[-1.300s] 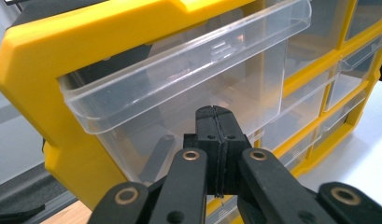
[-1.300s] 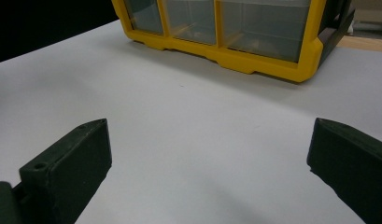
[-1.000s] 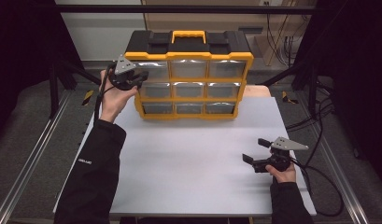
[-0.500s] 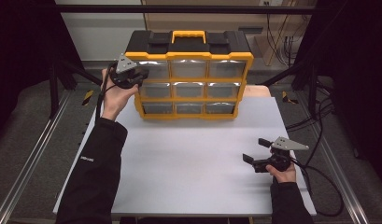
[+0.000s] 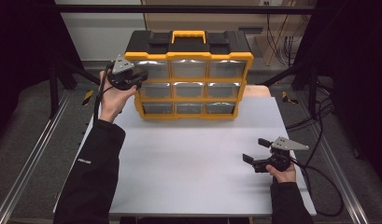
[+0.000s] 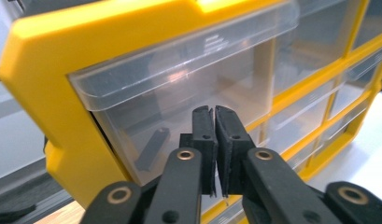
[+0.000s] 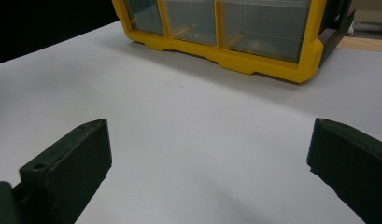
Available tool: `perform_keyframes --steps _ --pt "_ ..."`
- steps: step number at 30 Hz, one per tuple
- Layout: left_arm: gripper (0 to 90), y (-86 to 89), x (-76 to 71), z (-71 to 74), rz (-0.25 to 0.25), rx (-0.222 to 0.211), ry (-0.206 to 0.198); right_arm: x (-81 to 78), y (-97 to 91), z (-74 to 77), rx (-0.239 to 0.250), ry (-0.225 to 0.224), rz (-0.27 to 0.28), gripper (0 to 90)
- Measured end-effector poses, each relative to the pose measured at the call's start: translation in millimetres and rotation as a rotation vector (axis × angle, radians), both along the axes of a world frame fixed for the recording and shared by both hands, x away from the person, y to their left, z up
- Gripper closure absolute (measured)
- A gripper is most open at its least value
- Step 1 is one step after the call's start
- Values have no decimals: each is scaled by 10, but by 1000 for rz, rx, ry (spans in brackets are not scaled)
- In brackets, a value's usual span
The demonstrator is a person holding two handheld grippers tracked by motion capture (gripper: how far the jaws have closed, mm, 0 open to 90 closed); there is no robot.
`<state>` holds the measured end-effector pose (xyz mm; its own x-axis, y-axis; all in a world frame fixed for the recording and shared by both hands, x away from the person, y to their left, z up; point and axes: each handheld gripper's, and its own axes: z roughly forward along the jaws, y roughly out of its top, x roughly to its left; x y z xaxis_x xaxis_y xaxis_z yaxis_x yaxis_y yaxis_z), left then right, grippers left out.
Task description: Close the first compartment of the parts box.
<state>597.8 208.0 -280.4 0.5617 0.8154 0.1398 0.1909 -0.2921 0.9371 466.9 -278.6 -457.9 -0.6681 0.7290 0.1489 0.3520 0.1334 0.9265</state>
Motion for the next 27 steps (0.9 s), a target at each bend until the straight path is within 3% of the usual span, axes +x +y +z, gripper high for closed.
perform_keyframes --steps 4,7,9,17,27 --pt "769 13 -94 15 -13 -26 3 -1 2 0 2 0 2 6" --pt "620 33 -160 10 -19 -38 0 -1 0 2 3 -1 2 6" --pt "541 38 -212 -10 -25 -59 27 -2 1 3 4 0 1 6" --pt "194 75 -392 -106 -71 -97 55 -2 5 0 3 3 4 6" --pt "49 151 -622 -299 -106 -103 68 0 5 1 5 0 1 6"
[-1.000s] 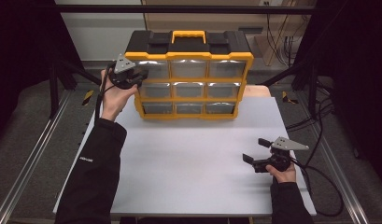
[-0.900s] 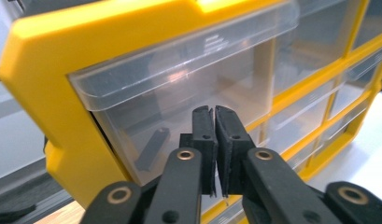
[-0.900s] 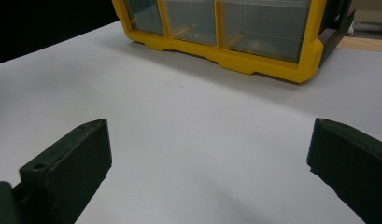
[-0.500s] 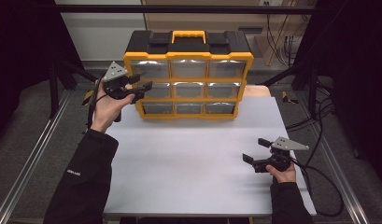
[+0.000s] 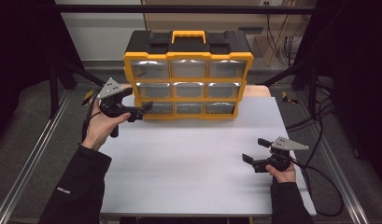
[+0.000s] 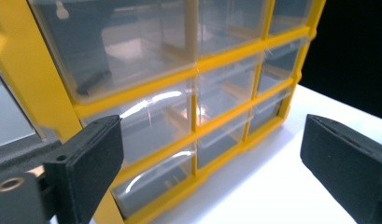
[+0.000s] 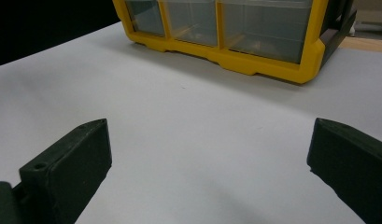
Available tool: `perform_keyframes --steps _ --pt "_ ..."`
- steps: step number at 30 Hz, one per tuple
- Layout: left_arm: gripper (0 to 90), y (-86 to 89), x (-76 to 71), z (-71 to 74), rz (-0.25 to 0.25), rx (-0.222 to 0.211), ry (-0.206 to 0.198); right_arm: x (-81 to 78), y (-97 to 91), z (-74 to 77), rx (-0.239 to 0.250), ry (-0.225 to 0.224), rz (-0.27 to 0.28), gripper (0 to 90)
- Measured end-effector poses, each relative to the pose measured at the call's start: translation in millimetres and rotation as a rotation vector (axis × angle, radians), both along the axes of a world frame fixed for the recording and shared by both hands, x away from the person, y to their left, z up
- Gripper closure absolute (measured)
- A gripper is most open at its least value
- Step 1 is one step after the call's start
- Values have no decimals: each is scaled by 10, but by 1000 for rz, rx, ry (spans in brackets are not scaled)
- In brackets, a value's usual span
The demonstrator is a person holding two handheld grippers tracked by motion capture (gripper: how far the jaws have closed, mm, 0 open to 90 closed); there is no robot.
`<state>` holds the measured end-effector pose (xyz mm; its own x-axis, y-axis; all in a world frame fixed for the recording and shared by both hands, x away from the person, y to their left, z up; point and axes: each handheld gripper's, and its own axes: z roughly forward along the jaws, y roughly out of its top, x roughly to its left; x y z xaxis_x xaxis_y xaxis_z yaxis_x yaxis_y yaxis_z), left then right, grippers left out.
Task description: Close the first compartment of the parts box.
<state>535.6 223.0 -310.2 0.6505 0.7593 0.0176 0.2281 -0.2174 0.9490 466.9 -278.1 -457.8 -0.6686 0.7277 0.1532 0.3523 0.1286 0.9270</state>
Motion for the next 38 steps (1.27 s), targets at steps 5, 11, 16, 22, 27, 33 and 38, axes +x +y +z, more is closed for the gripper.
perform_keyframes --steps 5,11,16,22,27,33,38 --pt "31 64 -150 -177 -25 -12 1 -5 -3 5 5 3 -1 6" --pt "26 178 -283 -427 -35 -31 12 0 0 0 0 0 -2 6" --pt "22 289 -375 -644 -33 -55 18 -2 1 0 1 3 -1 6" --pt "22 395 -460 -932 -27 -65 53 -2 3 -2 1 5 1 6" --pt "22 436 -517 -1137 -27 -55 78 -2 7 -5 -1 6 0 6" --pt "22 472 -559 -1231 -36 -58 89 -2 4 -3 0 7 0 6" --pt "21 497 -560 -1275 -37 -54 95 -4 0 -5 -2 6 -2 6"
